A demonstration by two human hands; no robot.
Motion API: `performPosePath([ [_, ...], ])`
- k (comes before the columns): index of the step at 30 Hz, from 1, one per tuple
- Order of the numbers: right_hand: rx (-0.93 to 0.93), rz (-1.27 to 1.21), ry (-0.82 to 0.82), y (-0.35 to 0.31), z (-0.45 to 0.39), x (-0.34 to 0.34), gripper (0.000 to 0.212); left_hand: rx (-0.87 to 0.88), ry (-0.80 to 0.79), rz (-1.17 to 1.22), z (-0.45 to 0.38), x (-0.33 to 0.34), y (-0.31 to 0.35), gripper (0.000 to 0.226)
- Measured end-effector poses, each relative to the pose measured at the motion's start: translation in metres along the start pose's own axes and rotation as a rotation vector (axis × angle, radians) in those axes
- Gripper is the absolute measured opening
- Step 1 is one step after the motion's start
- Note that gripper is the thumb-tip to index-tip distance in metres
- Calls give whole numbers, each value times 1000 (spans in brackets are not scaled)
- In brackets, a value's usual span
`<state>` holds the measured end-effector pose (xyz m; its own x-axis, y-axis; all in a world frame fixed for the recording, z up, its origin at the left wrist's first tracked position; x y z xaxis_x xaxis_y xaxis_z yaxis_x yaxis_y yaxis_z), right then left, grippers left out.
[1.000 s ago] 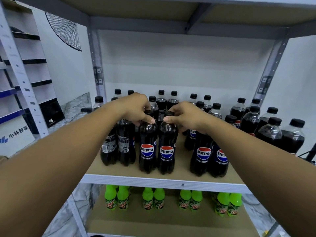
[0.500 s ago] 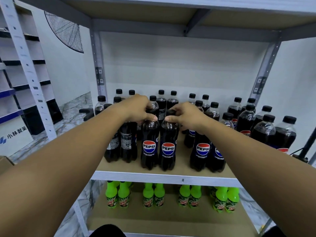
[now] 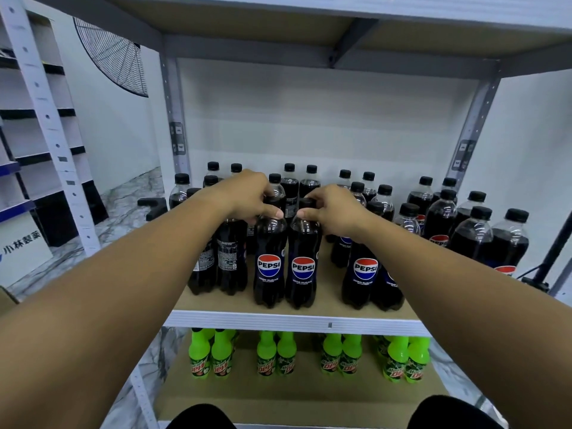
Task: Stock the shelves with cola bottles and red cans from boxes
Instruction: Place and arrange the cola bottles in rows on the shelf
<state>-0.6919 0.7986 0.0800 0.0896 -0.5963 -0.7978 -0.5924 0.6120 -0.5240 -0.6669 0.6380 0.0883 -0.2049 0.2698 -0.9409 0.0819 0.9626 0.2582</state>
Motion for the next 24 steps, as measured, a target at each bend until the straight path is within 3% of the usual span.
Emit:
performPosePath([
  [10,32,-48,-27,6,-5,-4,53,28,36,30,2,-9,5,65],
  [12,21,-58,-18,4,-14,-8,57,3,51,113,-4,-17,2,56],
  [16,36,-60,27,6,-49,-16,45,-52,122,242,-22,-39,-14,20],
  [20,25,-26,-1,4,-97,-14,33,-106,237,41,-49,-60,-37,21],
  [24,-52,71,-16,-4,-138,-3,45,-161,183,-82,-86,-51,-73,37],
])
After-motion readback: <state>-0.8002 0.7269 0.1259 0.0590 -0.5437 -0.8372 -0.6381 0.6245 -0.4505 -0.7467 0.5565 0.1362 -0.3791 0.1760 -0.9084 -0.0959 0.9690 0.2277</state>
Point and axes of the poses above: each hand's wrist, its own z-axis away from the middle knuckle, its own x-axis out of the palm, y = z × x, the point moved 8 cm from there along -z, towards the middle knuckle, and after that the axes turned 3 degrees about y, right-handed, at the moved point
